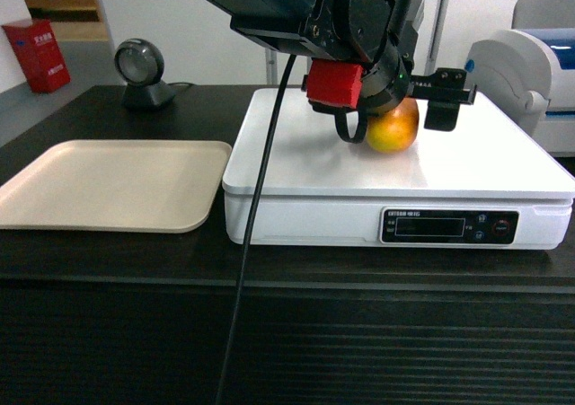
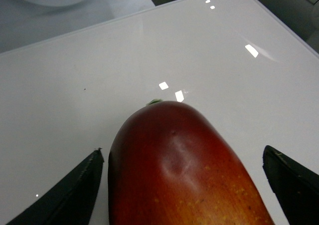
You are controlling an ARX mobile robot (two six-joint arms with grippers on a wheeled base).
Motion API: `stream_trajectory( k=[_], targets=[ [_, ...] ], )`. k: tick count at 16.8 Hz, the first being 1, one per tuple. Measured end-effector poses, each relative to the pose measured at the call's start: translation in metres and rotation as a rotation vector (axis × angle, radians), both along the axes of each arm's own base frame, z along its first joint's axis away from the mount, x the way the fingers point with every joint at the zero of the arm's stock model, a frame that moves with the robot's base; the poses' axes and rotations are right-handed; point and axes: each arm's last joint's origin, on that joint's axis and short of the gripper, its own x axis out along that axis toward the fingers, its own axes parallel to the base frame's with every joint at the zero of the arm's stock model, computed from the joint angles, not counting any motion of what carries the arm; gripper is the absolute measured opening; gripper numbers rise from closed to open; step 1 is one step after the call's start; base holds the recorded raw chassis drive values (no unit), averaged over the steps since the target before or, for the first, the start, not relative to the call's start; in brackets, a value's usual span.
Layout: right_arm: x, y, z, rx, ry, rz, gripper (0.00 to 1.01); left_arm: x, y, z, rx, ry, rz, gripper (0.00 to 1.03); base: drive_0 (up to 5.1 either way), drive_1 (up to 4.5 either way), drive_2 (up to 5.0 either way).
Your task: Place dark red mango on scale at checkout
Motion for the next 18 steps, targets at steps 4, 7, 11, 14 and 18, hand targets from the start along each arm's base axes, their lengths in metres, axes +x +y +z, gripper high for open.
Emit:
stream_trajectory(
  k=[4, 7, 11, 14, 18],
  targets=[
    [0.0, 0.0, 0.0, 0.0, 0.0, 0.0, 0.98, -0.006, 0.001, 0.004, -0.005, -0.031, -0.023, 0.98, 0.0, 0.0, 0.0],
    [0.0, 0.0, 0.0, 0.0, 0.0, 0.0, 0.98, -0.011, 0.009, 0.031, -0.043, -0.094, -0.025, 0.98, 0.0, 0.0, 0.0],
    [0.0, 0.0, 0.0, 0.0, 0.0, 0.0, 0.98, -0.018, 0.051, 0.084, -0.18, -0.227, -0.017, 0.98, 0.0, 0.0, 0.0],
    [0.0, 0.0, 0.0, 0.0, 0.0, 0.0, 0.98, -0.022, 0.129, 0.108, -0.254, -0.301, 0.059, 0.98, 0.0, 0.0, 0.0],
    [0.0, 0.0, 0.0, 0.0, 0.0, 0.0, 0.98, -0.058, 0.272, 0.099, -0.233, -0.398, 0.292, 0.98, 0.0, 0.0, 0.0]
  ],
)
